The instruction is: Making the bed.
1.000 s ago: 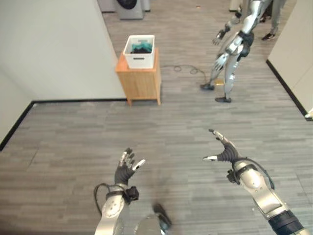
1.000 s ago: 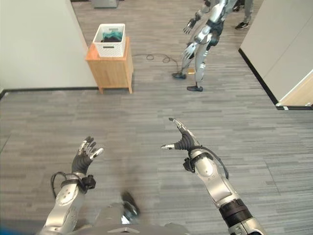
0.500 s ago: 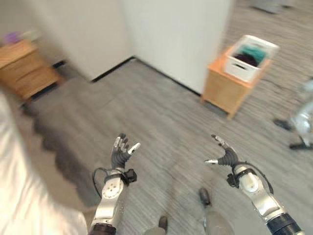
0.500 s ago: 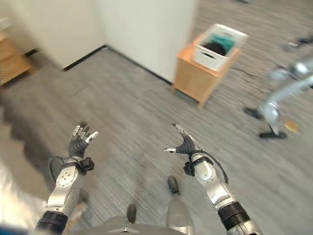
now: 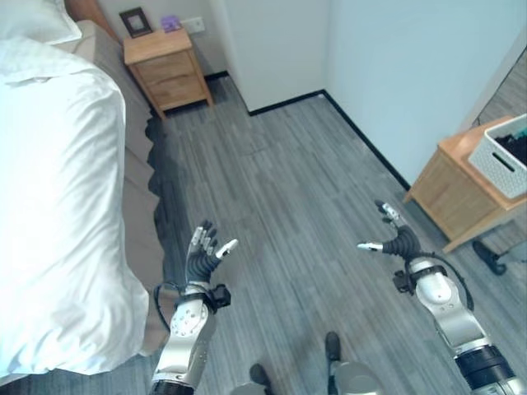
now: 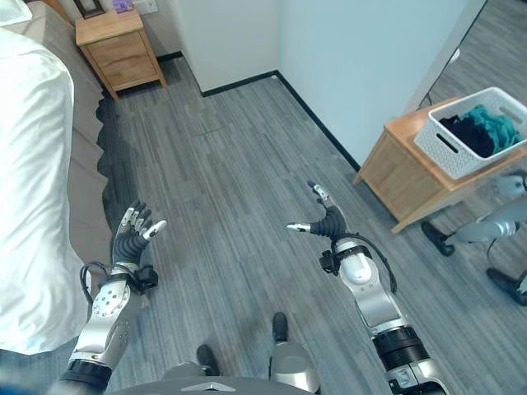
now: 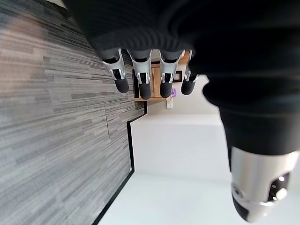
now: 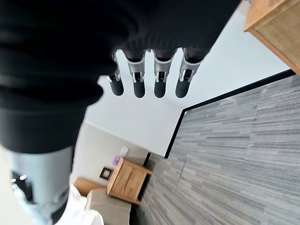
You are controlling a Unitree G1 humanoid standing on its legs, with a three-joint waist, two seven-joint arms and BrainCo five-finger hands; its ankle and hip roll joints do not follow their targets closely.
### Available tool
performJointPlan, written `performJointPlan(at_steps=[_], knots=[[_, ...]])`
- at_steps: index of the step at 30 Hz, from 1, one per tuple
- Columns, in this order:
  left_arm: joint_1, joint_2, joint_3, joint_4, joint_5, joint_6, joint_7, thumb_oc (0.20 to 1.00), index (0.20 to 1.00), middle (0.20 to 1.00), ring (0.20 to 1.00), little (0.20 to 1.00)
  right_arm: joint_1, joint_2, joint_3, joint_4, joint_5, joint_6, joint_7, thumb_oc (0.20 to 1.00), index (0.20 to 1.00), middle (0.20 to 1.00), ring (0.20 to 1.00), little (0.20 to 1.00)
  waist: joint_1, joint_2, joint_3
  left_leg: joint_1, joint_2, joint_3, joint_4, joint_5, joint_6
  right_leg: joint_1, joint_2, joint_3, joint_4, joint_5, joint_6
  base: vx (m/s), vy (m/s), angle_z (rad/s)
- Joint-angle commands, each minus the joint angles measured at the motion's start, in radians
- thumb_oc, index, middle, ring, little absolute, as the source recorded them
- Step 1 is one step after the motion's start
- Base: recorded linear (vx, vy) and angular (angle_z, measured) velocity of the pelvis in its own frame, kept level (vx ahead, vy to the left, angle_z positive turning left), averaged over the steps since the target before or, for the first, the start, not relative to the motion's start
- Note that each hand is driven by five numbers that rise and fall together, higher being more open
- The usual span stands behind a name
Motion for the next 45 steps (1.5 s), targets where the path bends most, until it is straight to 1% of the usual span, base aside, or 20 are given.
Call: performJointPlan(at_steps=[1,4,5,7,14,17,18,21,22,24,28,31,32,35,36,38,39,40,42,45], knots=[[0.012,0.089,0.080,-0.057,0.080,-0.033,-0.033,1.000,1.000,1.000,1.000,1.000,0.017,0.049,0.012,-0.050,0.055,-0.062,0.011,1.000,1.000,1.000,1.000,1.000,-0.016,-0.072,-0.075,0.035,0.013,0.023,-0.005,-0.010,-0.053,0.032,-0.140,-0.012,0.011,-0.017,0.136,0.04,0.021,0.27],[0.021,0.083,0.083,-0.071,0.072,-0.038,-0.040,1.000,1.000,1.000,1.000,1.000,0.023,0.058,0.024,-0.051,0.064,-0.070,0.019,1.000,1.000,1.000,1.000,1.000,-0.018,-0.074,-0.079,0.053,0.022,0.028,-0.010,-0.007,-0.056,0.045,-0.141,-0.013,0.012,-0.018,0.134,0.04,0.032,0.08],[-0.041,0.059,0.004,0.370,0.186,0.115,0.006,1.000,1.000,1.000,1.000,1.000,0.031,0.051,-0.132,0.388,0.102,0.068,-0.158,1.000,1.000,1.000,1.000,1.000,0.189,-0.045,-0.077,-0.089,0.102,0.012,0.084,0.034,-0.076,0.152,-0.189,-0.305,0.020,-0.074,0.148,0.05,0.038,0.04],[-0.037,0.064,0.029,0.313,0.190,0.112,-0.009,1.000,1.000,1.000,1.000,1.000,0.062,0.054,-0.172,0.339,0.096,0.078,-0.148,1.000,1.000,1.000,1.000,1.000,0.187,-0.052,-0.094,-0.069,0.068,-0.045,0.020,0.032,-0.067,0.163,-0.192,-0.303,0.018,-0.070,0.152,0.05,0.043,0.06],[-0.016,0.088,0.055,0.232,0.162,0.116,-0.028,1.000,1.000,1.000,1.000,1.000,0.064,0.100,-0.209,0.335,0.077,0.122,-0.183,1.000,1.000,1.000,1.000,1.000,0.186,-0.045,-0.100,-0.024,0.025,-0.019,-0.001,-0.008,-0.030,0.156,-0.253,-0.318,0.127,-0.052,0.180,0.04,0.111,0.22],[-0.011,0.084,0.066,0.182,0.184,0.103,-0.017,1.000,1.000,1.000,1.000,1.000,0.050,0.105,-0.188,0.334,0.073,0.102,-0.173,1.000,1.000,1.000,1.000,1.000,0.196,-0.049,-0.085,0.004,-0.002,-0.009,-0.006,-0.031,-0.012,0.115,-0.318,-0.330,0.253,0.002,0.198,0.05,0.099,-0.04],[-0.015,0.102,0.075,0.133,0.229,0.093,0.000,1.000,1.000,1.000,1.000,1.000,0.018,0.082,-0.159,0.314,0.050,0.080,-0.156,1.000,1.000,1.000,1.000,1.000,0.199,-0.053,-0.063,0.025,-0.006,-0.007,-0.007,-0.038,-0.003,0.072,-0.355,-0.319,0.376,0.079,0.199,0.08,0.089,-0.10],[-0.019,0.124,0.084,0.089,0.257,0.067,0.013,1.000,1.000,1.000,1.000,1.000,-0.019,0.028,-0.121,0.286,0.017,0.036,-0.126,1.000,1.000,1.000,1.000,1.000,0.208,-0.054,-0.052,0.037,-0.004,-0.021,-0.012,-0.041,0.006,0.034,-0.348,-0.303,0.446,0.088,0.199,0.15,0.079,0.00],[-0.029,0.145,0.082,0.055,0.272,0.046,0.015,1.000,1.000,1.000,1.000,1.000,-0.036,-0.038,-0.084,0.199,0.027,0.001,-0.048,1.000,1.000,1.000,1.000,1.000,0.208,-0.071,-0.033,0.050,-0.015,-0.066,-0.016,-0.060,0.013,-0.021,-0.278,-0.244,0.460,0.026,0.199,0.26,0.040,0.12],[-0.035,0.157,0.076,0.038,0.284,0.030,0.009,1.000,1.000,1.000,1.000,1.000,-0.049,-0.104,-0.075,0.136,0.022,-0.032,-0.017,1.000,1.000,1.000,1.000,1.000,0.209,-0.084,-0.026,0.061,-0.027,-0.096,-0.018,-0.076,0.012,-0.054,-0.210,-0.235,0.389,-0.052,0.184,0.34,0.009,0.37],[-0.050,0.166,0.082,0.051,0.300,0.027,0.009,1.000,1.000,1.000,1.000,1.000,-0.089,-0.147,-0.097,0.051,0.096,-0.068,0.009,1.000,1.000,1.000,1.000,1.000,0.195,-0.113,-0.020,0.102,-0.034,-0.123,-0.025,-0.125,-0.016,-0.128,-0.183,-0.319,0.171,0.006,0.153,0.36,-0.096,0.33],[-0.089,0.168,0.081,0.073,0.308,0.030,0.005,1.000,1.000,1.000,1.000,1.000,-0.047,-0.127,-0.143,-0.016,0.199,-0.085,0.053,1.000,1.000,1.000,1.000,1.000,0.143,-0.120,-0.006,0.170,-0.010,-0.167,-0.025,-0.189,-0.062,-0.238,-0.210,-0.338,0.064,0.085,0.178,0.64,-0.189,0.33],[-0.110,0.168,0.089,0.087,0.308,0.025,0.003,1.000,1.000,1.000,1.000,1.000,-0.018,-0.124,-0.170,-0.049,0.205,-0.095,0.058,1.000,1.000,1.000,1.000,1.000,0.105,-0.118,-0.004,0.226,0.011,-0.183,-0.025,-0.233,-0.091,-0.299,-0.251,-0.341,0.041,0.123,0.195,0.66,-0.215,0.63],[-0.125,0.162,0.090,0.106,0.311,0.019,0.012,1.000,1.000,1.000,1.000,1.000,0.025,-0.112,-0.189,-0.090,0.205,-0.093,0.075,1.000,1.000,1.000,1.000,1.000,0.063,-0.113,-0.017,0.292,0.028,-0.195,-0.025,-0.286,-0.108,-0.311,-0.278,-0.356,0.050,0.144,0.196,0.73,-0.198,1.03],[-0.111,0.145,0.089,0.114,0.317,0.019,0.018,1.000,1.000,1.000,1.000,1.000,0.072,-0.088,-0.197,-0.097,0.200,-0.094,0.083,1.000,1.000,1.000,1.000,1.000,0.023,-0.100,-0.033,0.343,0.061,-0.206,0.013,-0.261,-0.124,-0.287,-0.266,-0.321,0.074,0.153,0.180,0.75,-0.215,0.54],[-0.107,0.143,0.088,0.112,0.317,0.019,0.018,1.000,1.000,1.000,1.000,1.000,0.078,-0.088,-0.198,-0.102,0.200,-0.091,0.084,1.000,1.000,1.000,1.000,1.000,0.021,-0.095,-0.034,0.342,0.068,-0.208,0.020,-0.264,-0.127,-0.282,-0.261,-0.327,0.074,0.150,0.179,0.47,-0.168,0.64],[-0.080,0.119,0.091,0.110,0.306,0.020,0.025,1.000,1.000,1.000,1.000,1.000,0.097,-0.073,-0.181,-0.087,0.180,-0.097,0.084,1.000,1.000,1.000,1.000,1.000,0.018,-0.061,-0.040,0.319,0.137,-0.207,0.232,-0.118,-0.162,-0.246,-0.221,-0.344,0.103,0.129,0.137,0.58,-0.292,0.35],[-0.068,0.101,0.087,0.098,0.286,0.019,0.023,1.000,1.000,1.000,1.000,1.000,0.097,-0.071,-0.164,-0.091,0.175,-0.097,0.085,1.000,1.000,1.000,1.000,1.000,0.025,-0.059,-0.034,0.240,0.159,-0.225,0.403,-0.012,-0.171,-0.203,-0.205,-0.370,0.109,0.095,0.099,0.72,-0.404,0.29],[-0.055,0.093,0.077,0.063,0.270,0.017,0.024,1.000,1.000,1.000,1.000,1.000,0.081,-0.070,-0.148,-0.081,0.175,-0.101,0.072,1.000,1.000,1.000,1.000,1.000,0.058,-0.082,-0.003,0.121,0.163,-0.213,0.656,0.100,-0.171,-0.101,-0.155,-0.389,0.094,0.022,0.029,0.48,-0.352,-0.13],[-0.056,0.084,0.062,0.029,0.262,0.015,0.020,1.000,1.000,1.000,1.000,1.000,0.054,-0.070,-0.116,-0.055,0.169,-0.091,0.077,1.000,1.000,1.000,1.000,1.000,0.124,-0.126,0.029,-0.065,0.187,-0.149,0.787,0.016,-0.130,0.016,-0.115,-0.343,0.041,-0.055,0.008,0.55,-0.185,-0.81]])
